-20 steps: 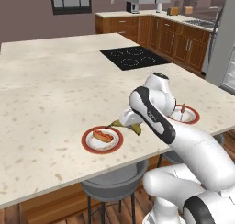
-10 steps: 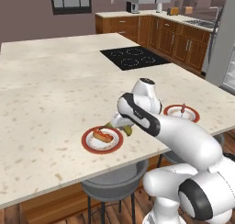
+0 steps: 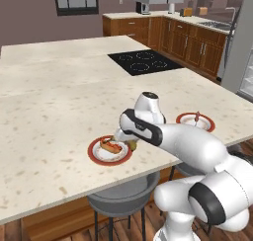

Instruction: Pick up the peach and banana from the fridge and place one fruit on each plate on the dining counter.

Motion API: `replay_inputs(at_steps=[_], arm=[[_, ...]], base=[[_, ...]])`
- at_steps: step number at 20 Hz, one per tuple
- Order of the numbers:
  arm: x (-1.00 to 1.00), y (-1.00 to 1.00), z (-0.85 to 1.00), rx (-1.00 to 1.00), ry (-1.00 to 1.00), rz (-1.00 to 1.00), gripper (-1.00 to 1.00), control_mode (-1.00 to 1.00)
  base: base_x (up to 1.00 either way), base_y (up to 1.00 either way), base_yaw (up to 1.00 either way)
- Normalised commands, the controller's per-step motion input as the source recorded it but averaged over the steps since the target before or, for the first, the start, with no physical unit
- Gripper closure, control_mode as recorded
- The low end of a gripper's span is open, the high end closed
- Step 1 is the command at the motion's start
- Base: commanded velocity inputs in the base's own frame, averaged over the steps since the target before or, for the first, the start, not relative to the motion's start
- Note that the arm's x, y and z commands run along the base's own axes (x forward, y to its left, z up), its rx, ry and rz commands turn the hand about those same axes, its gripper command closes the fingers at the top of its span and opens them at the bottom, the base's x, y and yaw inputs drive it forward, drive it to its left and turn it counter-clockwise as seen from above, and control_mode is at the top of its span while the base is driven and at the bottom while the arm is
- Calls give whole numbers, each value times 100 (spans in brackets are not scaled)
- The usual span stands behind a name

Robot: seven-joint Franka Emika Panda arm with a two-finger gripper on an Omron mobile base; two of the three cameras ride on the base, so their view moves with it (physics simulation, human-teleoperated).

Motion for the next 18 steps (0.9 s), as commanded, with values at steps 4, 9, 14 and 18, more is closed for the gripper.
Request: replay_inputs(at_steps=[4, 9, 14, 18], arm=[[9, 0, -26, 0, 0, -11, 100, -100], [1, 0, -24, 0, -2, -6, 100, -100], [0, 1, -20, 0, -5, -1, 100, -100], [0, 5, -13, 0, -9, -3, 100, -100]], base=[[0, 0, 0], [0, 0, 0], [0, 0, 0], [0, 0, 0]])
